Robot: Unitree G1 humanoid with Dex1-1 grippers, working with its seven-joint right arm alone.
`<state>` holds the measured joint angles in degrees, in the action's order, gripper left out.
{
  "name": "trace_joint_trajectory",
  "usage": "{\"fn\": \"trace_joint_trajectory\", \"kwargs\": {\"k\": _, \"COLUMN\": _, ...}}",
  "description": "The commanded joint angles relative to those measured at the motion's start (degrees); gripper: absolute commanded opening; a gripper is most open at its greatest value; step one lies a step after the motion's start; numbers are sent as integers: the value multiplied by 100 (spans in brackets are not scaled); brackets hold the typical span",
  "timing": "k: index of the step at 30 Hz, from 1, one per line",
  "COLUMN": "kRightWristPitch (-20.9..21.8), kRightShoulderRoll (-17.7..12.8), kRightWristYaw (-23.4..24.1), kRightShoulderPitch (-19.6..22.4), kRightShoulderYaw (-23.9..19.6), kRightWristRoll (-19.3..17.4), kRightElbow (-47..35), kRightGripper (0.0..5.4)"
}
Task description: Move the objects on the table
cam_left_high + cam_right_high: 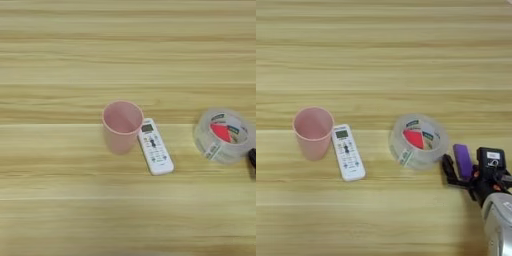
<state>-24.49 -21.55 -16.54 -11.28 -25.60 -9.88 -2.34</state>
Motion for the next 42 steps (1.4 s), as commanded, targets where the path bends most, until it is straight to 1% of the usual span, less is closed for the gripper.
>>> {"fn": "trace_joint_trajectory", "kwargs": {"k": 1, "kRightWristPitch": -417, "kRightShoulderRoll": -145, "kRightWristYaw": 86, "kRightShoulderPitch": -128, "kRightShoulderYaw": 41, "kRightWristRoll": 63, "kRightElbow": 232, "kRightGripper": 534}}
{"fn": "trace_joint_trajectory", "kwargs": {"k": 3, "kRightWristPitch": -495, "kRightShoulderRoll": -148, "kRightWristYaw": 90, "kRightShoulderPitch": -130, "kRightShoulderYaw": 26, "kRightWristRoll": -6, "kRightElbow": 239, "kRightGripper": 534}}
{"fn": "trace_joint_trajectory", "kwargs": {"k": 8, "kRightWristPitch": -521, "kRightShoulderRoll": -177, "kRightWristYaw": 98, "kRightShoulderPitch": -121, "kRightShoulderYaw": 55, "kRightWristRoll": -72, "kRightElbow": 332, "kRightGripper": 534}}
{"fn": "trace_joint_trajectory", "kwargs": {"k": 9, "kRightWristPitch": -531, "kRightShoulderRoll": -183, "kRightWristYaw": 99, "kRightShoulderPitch": -120, "kRightShoulderYaw": 59, "kRightWristRoll": -82, "kRightElbow": 342, "kRightGripper": 521}}
{"fn": "trace_joint_trajectory", "kwargs": {"k": 11, "kRightWristPitch": -643, "kRightShoulderRoll": -149, "kRightWristYaw": 51, "kRightShoulderPitch": -100, "kRightShoulderYaw": 29, "kRightWristRoll": -231, "kRightElbow": 349, "kRightGripper": 528}}
{"fn": "trace_joint_trajectory", "kwargs": {"k": 14, "kRightWristPitch": -714, "kRightShoulderRoll": -143, "kRightWristYaw": 40, "kRightShoulderPitch": -93, "kRightShoulderYaw": 24, "kRightWristRoll": -343, "kRightElbow": 358, "kRightGripper": 483}}
{"fn": "trace_joint_trajectory", "kwargs": {"k": 20, "kRightWristPitch": -721, "kRightShoulderRoll": -177, "kRightWristYaw": 58, "kRightShoulderPitch": -107, "kRightShoulderYaw": 55, "kRightWristRoll": -382, "kRightElbow": 367, "kRightGripper": 424}}
{"fn": "trace_joint_trajectory", "kwargs": {"k": 25, "kRightWristPitch": -720, "kRightShoulderRoll": -182, "kRightWristYaw": 69, "kRightShoulderPitch": -112, "kRightShoulderYaw": 81, "kRightWristRoll": -379, "kRightElbow": 365, "kRightGripper": 396}}
{"fn": "trace_joint_trajectory", "kwargs": {"k": 26, "kRightWristPitch": -721, "kRightShoulderRoll": -185, "kRightWristYaw": 68, "kRightShoulderPitch": -113, "kRightShoulderYaw": 88, "kRightWristRoll": -377, "kRightElbow": 366, "kRightGripper": 382}}
{"fn": "trace_joint_trajectory", "kwargs": {"k": 27, "kRightWristPitch": -721, "kRightShoulderRoll": -189, "kRightWristYaw": 65, "kRightShoulderPitch": -113, "kRightShoulderYaw": 94, "kRightWristRoll": -377, "kRightElbow": 367, "kRightGripper": 382}}
{"fn": "trace_joint_trajectory", "kwargs": {"k": 33, "kRightWristPitch": -711, "kRightShoulderRoll": -193, "kRightWristYaw": 53, "kRightShoulderPitch": -120, "kRightShoulderYaw": 111, "kRightWristRoll": -389, "kRightElbow": 369, "kRightGripper": 331}}
{"fn": "trace_joint_trajectory", "kwargs": {"k": 37, "kRightWristPitch": -706, "kRightShoulderRoll": -188, "kRightWristYaw": 54, "kRightShoulderPitch": -127, "kRightShoulderYaw": 115, "kRightWristRoll": -397, "kRightElbow": 355, "kRightGripper": 310}}
{"fn": "trace_joint_trajectory", "kwargs": {"k": 42, "kRightWristPitch": -695, "kRightShoulderRoll": -180, "kRightWristYaw": 50, "kRightShoulderPitch": -131, "kRightShoulderYaw": 121, "kRightWristRoll": -406, "kRightElbow": 341, "kRightGripper": 267}}
